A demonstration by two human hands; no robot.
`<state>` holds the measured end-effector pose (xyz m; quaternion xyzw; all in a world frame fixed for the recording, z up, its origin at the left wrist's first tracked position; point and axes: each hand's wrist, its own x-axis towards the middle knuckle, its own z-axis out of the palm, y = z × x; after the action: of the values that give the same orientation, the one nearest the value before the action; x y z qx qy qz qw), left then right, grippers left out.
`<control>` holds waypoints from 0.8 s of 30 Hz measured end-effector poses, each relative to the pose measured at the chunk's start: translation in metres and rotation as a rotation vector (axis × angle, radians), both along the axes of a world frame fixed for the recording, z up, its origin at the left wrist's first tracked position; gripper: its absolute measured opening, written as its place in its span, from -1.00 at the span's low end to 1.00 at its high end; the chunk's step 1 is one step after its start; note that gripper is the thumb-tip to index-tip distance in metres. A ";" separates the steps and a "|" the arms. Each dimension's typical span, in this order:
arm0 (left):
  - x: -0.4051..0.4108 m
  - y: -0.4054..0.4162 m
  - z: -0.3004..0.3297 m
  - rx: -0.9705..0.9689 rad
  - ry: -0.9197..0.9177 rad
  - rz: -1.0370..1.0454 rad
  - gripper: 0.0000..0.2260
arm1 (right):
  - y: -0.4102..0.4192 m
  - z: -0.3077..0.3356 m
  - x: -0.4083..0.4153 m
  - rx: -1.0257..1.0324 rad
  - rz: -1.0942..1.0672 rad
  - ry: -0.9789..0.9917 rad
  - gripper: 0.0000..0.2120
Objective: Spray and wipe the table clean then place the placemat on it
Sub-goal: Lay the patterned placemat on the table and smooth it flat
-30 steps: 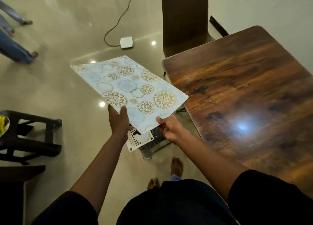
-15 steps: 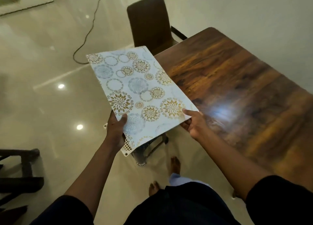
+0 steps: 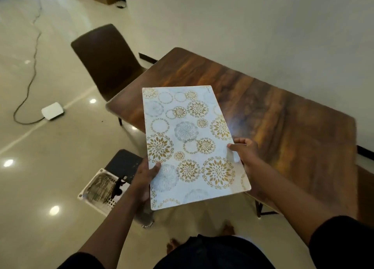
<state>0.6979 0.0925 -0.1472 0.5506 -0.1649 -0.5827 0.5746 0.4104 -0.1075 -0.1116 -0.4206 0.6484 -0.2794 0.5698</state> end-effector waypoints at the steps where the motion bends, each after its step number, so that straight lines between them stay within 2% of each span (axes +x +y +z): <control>1: -0.007 -0.009 0.001 -0.005 -0.001 -0.021 -0.61 | -0.002 0.002 -0.009 0.017 -0.035 -0.013 -0.81; 6: -0.050 -0.061 0.011 0.026 0.052 -0.093 -0.67 | -0.017 0.012 -0.059 -0.006 -0.201 -0.078 -0.70; 12: -0.108 -0.120 0.018 0.059 0.099 -0.145 -0.65 | -0.051 0.020 -0.119 -0.082 -0.345 -0.036 -0.79; 24: -0.206 -0.203 0.026 0.072 0.021 -0.159 -0.67 | -0.104 0.018 -0.232 -0.155 -0.400 -0.020 -0.90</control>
<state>0.4920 -0.1109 -0.1216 0.5499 -0.1812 -0.6377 0.5080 0.1787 -0.2118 -0.0940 -0.3235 0.6899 -0.4400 0.4752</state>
